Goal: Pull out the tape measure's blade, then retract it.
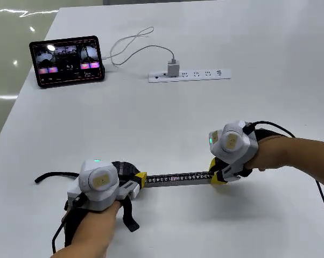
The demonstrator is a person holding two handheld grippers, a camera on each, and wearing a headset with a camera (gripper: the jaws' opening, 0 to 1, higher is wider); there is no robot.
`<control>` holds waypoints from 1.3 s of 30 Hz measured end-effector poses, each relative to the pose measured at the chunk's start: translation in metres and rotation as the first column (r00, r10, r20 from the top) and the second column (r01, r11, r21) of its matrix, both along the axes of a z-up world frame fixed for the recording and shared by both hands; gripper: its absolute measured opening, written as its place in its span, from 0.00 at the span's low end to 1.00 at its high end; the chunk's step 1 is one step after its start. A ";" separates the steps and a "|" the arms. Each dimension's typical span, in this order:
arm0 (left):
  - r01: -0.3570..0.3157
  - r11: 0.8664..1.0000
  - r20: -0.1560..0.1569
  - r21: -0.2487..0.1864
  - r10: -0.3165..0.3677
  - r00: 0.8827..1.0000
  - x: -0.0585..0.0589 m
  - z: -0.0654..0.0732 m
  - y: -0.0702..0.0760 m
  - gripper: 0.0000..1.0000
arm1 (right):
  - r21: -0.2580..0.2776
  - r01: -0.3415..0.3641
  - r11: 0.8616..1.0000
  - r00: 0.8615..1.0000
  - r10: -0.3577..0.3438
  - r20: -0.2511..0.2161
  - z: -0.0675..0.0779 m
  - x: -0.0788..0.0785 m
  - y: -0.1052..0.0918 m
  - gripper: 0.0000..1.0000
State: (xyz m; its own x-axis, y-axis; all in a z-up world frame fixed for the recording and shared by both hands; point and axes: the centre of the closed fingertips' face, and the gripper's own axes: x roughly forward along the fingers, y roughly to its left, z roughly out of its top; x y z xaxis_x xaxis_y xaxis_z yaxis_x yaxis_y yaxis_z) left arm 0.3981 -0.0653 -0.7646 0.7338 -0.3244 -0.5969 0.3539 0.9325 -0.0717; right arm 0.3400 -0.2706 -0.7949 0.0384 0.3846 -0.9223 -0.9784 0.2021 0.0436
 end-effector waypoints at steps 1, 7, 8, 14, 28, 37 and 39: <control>0.000 1.000 0.000 0.000 0.000 1.000 0.000 0.000 0.000 0.62 | 0.001 0.001 1.000 1.000 -0.001 0.000 0.000 0.000 0.001 0.10; 0.000 1.000 -0.001 0.000 0.000 1.000 0.000 -0.001 0.000 0.62 | 0.002 0.004 1.000 1.000 -0.004 -0.002 0.000 0.001 0.003 0.10; 0.000 1.000 -0.001 0.000 0.000 1.000 0.000 -0.001 0.000 0.62 | 0.002 0.004 1.000 1.000 -0.004 -0.002 0.000 0.001 0.003 0.10; 0.000 1.000 -0.001 0.000 0.000 1.000 0.000 0.000 -0.001 0.62 | 0.003 0.006 1.000 1.000 -0.006 -0.004 0.000 0.001 0.005 0.10; 0.000 1.000 -0.002 0.000 0.000 1.000 0.000 0.000 0.000 0.62 | 0.004 0.009 1.000 1.000 -0.009 -0.004 0.000 0.002 0.010 0.10; -0.001 1.000 -0.003 0.000 0.001 1.000 0.000 0.000 0.000 0.62 | 0.004 0.011 1.000 1.000 -0.010 -0.004 0.000 0.003 0.014 0.10; -0.001 1.000 -0.002 0.000 0.001 1.000 0.000 0.000 0.000 0.62 | 0.004 0.011 1.000 1.000 -0.011 -0.003 -0.001 0.003 0.014 0.10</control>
State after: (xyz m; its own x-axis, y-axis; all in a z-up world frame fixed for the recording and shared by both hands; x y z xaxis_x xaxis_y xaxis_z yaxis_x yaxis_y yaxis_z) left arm 0.3979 -0.0650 -0.7648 0.7329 -0.3240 -0.5983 0.3532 0.9327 -0.0725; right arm 0.3431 -0.2563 -0.7954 0.0396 0.3882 -0.9207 -0.9759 0.2128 0.0477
